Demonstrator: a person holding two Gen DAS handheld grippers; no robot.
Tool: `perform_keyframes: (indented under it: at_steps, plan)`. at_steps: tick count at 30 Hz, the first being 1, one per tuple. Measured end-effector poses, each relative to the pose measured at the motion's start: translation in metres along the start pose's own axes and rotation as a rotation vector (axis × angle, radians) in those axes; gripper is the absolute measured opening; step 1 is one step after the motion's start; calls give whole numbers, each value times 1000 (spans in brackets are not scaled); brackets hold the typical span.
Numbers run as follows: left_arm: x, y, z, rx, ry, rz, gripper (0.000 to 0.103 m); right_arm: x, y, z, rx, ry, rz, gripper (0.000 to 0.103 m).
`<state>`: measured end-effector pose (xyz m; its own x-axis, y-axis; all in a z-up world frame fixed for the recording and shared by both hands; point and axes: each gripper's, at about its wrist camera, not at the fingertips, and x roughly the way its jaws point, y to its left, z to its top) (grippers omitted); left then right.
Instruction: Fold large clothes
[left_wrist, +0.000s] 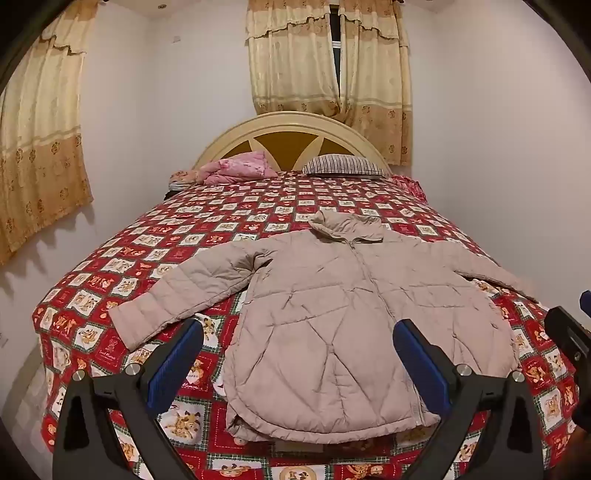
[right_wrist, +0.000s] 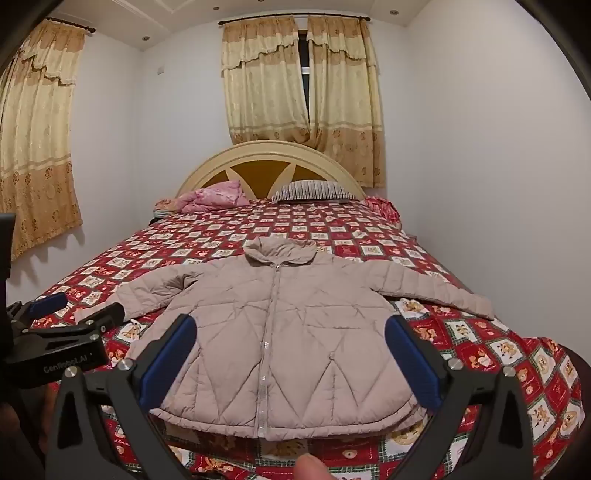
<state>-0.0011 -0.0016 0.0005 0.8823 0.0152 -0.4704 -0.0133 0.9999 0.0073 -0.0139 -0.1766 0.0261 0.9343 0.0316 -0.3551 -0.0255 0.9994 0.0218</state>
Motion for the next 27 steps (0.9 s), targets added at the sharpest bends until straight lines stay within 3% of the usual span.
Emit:
perform_keyframes:
  at_steps: [1, 10, 27]
  plan:
    - [2, 1, 0, -25, 26, -11, 102, 0, 0, 0, -2, 4, -2, 103]
    - [-1, 2, -1, -13, -19, 3, 102, 6, -4, -5, 4, 25, -6, 103]
    - [0, 1, -2, -10, -19, 29, 102, 13, -8, -7, 21, 44, -5, 103]
